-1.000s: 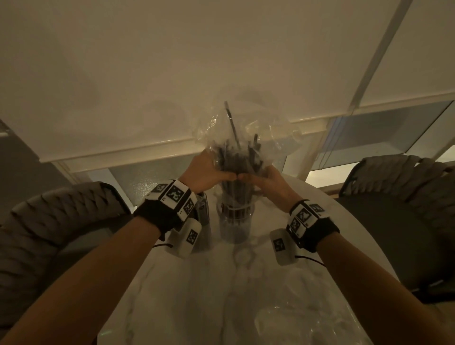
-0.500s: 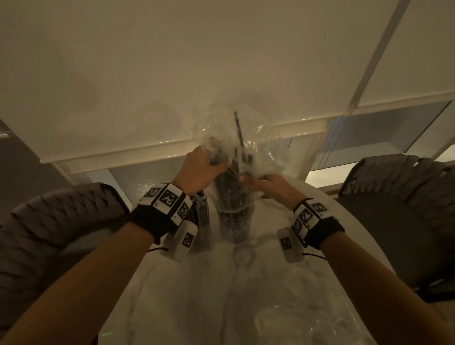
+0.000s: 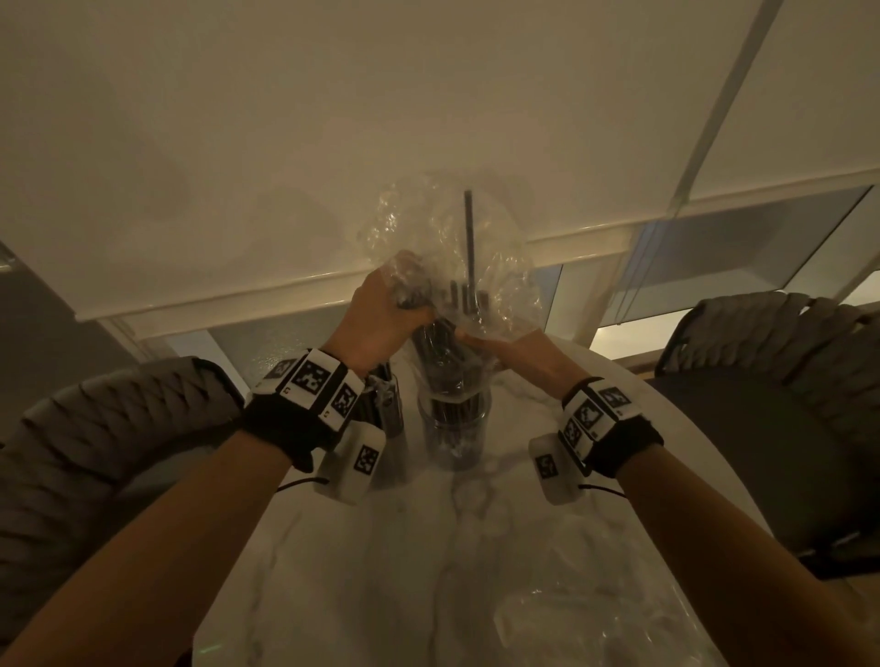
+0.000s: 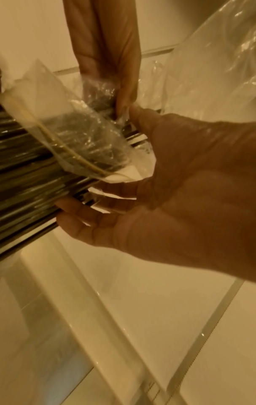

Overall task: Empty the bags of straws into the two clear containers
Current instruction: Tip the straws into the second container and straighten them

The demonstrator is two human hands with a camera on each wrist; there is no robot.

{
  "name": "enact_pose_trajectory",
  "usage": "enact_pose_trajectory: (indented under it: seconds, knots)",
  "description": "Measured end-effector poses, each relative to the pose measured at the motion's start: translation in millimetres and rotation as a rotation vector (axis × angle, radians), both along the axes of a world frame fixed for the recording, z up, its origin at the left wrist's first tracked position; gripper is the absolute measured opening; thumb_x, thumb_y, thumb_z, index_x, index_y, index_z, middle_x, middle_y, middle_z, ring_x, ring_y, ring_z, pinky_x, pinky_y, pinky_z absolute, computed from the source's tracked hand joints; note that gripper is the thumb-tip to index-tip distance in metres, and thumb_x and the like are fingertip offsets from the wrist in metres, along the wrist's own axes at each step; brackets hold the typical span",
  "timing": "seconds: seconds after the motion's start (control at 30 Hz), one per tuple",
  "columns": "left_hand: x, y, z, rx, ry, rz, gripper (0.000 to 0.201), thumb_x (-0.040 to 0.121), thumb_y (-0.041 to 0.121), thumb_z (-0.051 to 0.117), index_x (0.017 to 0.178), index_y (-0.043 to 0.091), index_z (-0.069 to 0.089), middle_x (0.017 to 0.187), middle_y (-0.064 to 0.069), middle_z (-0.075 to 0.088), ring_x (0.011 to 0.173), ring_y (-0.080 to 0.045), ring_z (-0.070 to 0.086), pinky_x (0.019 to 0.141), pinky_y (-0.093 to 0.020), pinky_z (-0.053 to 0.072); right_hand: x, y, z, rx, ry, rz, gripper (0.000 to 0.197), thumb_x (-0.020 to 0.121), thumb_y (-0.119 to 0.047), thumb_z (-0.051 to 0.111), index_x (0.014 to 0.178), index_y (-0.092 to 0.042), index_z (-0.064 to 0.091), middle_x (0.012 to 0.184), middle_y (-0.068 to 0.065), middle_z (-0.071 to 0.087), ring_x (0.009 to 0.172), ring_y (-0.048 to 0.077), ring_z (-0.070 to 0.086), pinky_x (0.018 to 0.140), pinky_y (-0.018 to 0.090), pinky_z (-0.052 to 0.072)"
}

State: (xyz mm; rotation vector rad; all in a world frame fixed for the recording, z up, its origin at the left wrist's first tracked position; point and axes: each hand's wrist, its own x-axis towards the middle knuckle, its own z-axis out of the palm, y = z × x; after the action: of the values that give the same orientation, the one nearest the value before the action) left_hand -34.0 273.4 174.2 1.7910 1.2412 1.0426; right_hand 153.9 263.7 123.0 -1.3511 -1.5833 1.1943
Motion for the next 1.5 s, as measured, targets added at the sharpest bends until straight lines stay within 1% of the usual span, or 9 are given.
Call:
enact_pose_trajectory:
  seconds: [0.13,0.5,0.63,0.8,1.0,1.17,1.27,1.4,1.5]
  knots:
    - [-3.6,0.1,1.7,-0.032,-0.074,0.029,0.028,0.072,0.018,0.077,0.093,0.024,0.060,0.098,-0.005,0.069,0.097,-0.022,0.067,0.084,-0.039,0.056,-1.1,3.1,-2.1,0.109,0.008,-0.047,0.041,0.084,-0.039,0.064,0.114,-0.011,0.064,0.099,0.005,0.070,0.088,0.019,0.069,0.072,0.031,0.058]
    - [-1.6,-5.1,5.2,0.014,0.207,0.087,0.019,0.084,0.022,0.066,0.096,0.021,0.050,0.082,0.007,0.059,0.071,-0.002,0.058,0.061,-0.009,0.043,-0.1,10.2,-3.2,0.100,-0.176,-0.171,0.045,0.086,-0.043,0.061,0.090,0.002,0.069,0.080,0.013,0.072,0.073,0.025,0.071,0.064,0.029,0.059]
    - [-1.0,-1.1,11.6,0.080,0.138,0.159,0.019,0.084,0.024,0.065,0.097,0.017,0.053,0.091,-0.001,0.064,0.080,-0.015,0.063,0.064,-0.015,0.044,-5.2,9.7,14.6,0.258,-0.177,-0.224,0.036,0.086,-0.040,0.061,0.068,-0.009,0.063,0.061,0.003,0.062,0.053,0.013,0.059,0.047,0.010,0.045]
    - [-4.0,-6.1,-1.6,-0.015,0.227,0.113,0.025,0.084,0.028,0.065,0.104,0.015,0.056,0.097,-0.003,0.065,0.091,-0.021,0.065,0.068,-0.017,0.045,-10.8,6.7,0.5,0.075,-0.240,-0.220,0.053,0.083,-0.054,0.057,0.089,-0.003,0.070,0.076,0.010,0.070,0.058,0.019,0.067,0.050,0.024,0.057]
    - [-10.9,-10.0,-2.3,0.009,0.445,0.166,0.044,0.086,0.042,0.060,0.121,0.016,0.054,0.115,-0.006,0.066,0.093,-0.015,0.058,0.079,-0.029,0.044,1.5,-3.7,-1.7,0.014,-0.477,-0.138,0.069,0.080,-0.073,0.040,0.076,-0.011,0.069,0.069,0.003,0.070,0.061,0.015,0.066,0.060,0.024,0.048]
    - [-9.3,-9.6,1.3,-0.016,0.356,0.042,0.018,0.086,0.026,0.063,0.091,0.011,0.057,0.075,0.008,0.058,0.070,-0.005,0.056,0.061,-0.018,0.038,12.6,-17.9,13.2,-0.100,-0.148,-0.033,0.019,0.091,-0.032,0.055,0.092,-0.016,0.064,0.087,0.003,0.068,0.074,0.009,0.066,0.062,0.019,0.051]
    - [-6.1,-11.3,-0.2,-0.044,0.281,-0.049,0.021,0.084,0.015,0.065,0.104,0.007,0.062,0.095,-0.008,0.069,0.088,-0.019,0.067,0.076,-0.026,0.052,14.2,-30.9,25.1,-0.137,0.010,-0.036,0.023,0.092,-0.001,0.048,0.113,0.006,0.054,0.111,0.030,0.060,0.104,0.041,0.058,0.093,0.047,0.047]
    - [-1.6,-11.6,1.6,-0.026,0.201,-0.104,0.028,0.075,0.021,0.073,0.100,0.009,0.066,0.097,-0.012,0.071,0.092,-0.024,0.068,0.089,-0.047,0.053,20.5,-39.2,24.2,-0.153,0.050,-0.073,0.036,0.089,0.009,0.050,0.125,0.006,0.045,0.116,0.016,0.053,0.106,0.033,0.052,0.065,0.007,0.047]
    - [0.4,-11.5,5.9,-0.048,0.145,-0.086,0.043,0.063,0.038,0.075,0.095,0.011,0.068,0.096,-0.007,0.073,0.091,-0.022,0.069,0.088,-0.048,0.054,28.9,-41.0,13.6,-0.151,0.143,-0.093,0.047,0.086,0.005,0.058,0.130,0.008,0.043,0.128,0.018,0.051,0.111,0.025,0.057,0.059,-0.002,0.043]
